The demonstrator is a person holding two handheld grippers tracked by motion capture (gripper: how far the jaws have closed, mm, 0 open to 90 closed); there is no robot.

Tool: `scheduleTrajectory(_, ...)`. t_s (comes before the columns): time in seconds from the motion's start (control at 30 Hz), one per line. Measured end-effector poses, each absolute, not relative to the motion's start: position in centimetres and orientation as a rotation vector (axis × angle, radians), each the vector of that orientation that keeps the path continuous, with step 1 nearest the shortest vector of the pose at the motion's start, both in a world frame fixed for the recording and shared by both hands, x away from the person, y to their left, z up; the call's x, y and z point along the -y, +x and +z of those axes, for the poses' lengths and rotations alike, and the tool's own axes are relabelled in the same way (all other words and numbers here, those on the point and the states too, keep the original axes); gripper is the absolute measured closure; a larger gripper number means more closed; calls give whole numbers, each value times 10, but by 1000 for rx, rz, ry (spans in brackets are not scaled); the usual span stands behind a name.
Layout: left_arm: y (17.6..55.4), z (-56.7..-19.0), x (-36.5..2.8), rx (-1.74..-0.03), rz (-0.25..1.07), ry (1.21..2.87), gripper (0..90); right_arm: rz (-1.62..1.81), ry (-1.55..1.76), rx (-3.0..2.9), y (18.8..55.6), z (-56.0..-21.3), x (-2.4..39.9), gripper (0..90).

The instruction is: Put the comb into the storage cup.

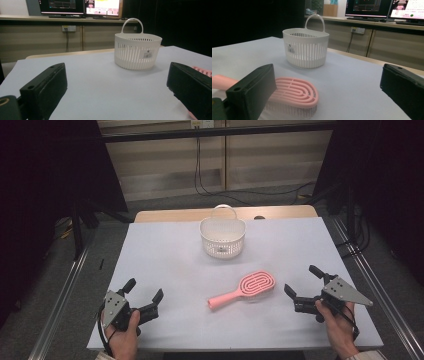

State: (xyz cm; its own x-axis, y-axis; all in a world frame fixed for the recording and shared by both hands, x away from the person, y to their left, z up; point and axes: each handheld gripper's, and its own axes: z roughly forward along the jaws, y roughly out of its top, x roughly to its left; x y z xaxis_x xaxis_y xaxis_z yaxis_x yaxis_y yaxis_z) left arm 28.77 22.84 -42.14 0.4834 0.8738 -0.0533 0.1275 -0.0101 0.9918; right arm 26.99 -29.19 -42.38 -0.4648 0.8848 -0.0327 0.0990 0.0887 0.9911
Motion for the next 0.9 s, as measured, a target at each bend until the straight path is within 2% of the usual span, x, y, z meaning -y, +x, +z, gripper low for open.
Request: scheduleTrajectory(0.9, 286, -420, -225, -892, 738, 1503, 29, 1481, 889, -1723, 293, -411, 253, 1)
